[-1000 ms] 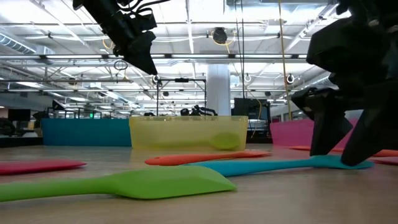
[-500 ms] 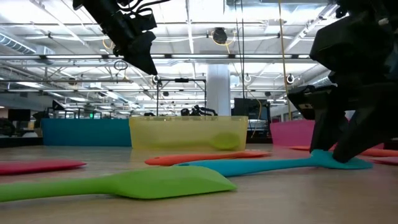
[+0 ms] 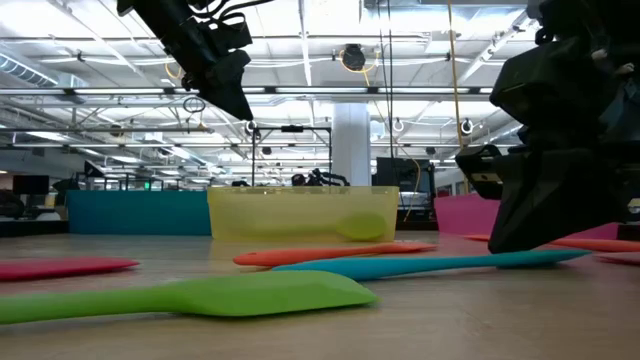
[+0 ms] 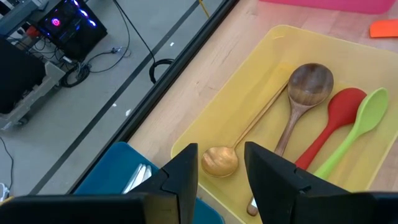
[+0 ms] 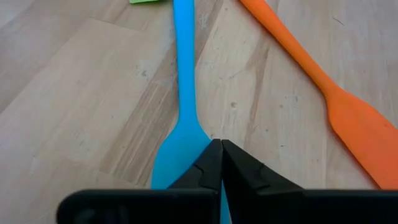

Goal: Pick & Place Kitchen Items
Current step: Put the blue spatula into the red bin

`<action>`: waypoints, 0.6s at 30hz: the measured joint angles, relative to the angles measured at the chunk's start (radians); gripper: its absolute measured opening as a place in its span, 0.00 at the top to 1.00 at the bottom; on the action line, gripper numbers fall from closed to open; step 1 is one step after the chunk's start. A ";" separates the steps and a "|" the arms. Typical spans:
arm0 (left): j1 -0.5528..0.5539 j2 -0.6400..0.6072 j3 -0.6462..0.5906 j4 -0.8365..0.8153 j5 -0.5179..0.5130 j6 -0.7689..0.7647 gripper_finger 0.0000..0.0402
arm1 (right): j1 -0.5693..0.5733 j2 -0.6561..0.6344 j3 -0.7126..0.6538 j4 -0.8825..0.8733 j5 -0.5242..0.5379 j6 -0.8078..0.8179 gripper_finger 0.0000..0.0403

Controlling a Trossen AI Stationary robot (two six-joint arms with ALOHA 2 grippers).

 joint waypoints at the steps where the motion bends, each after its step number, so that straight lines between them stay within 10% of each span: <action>1: 0.000 0.000 0.000 0.000 0.000 0.000 0.66 | 0.000 0.000 0.000 0.000 -0.001 0.000 1.00; 18: 0.000 0.000 0.000 -0.003 0.000 0.000 0.66 | 0.010 -0.195 0.007 -0.045 0.022 0.197 0.85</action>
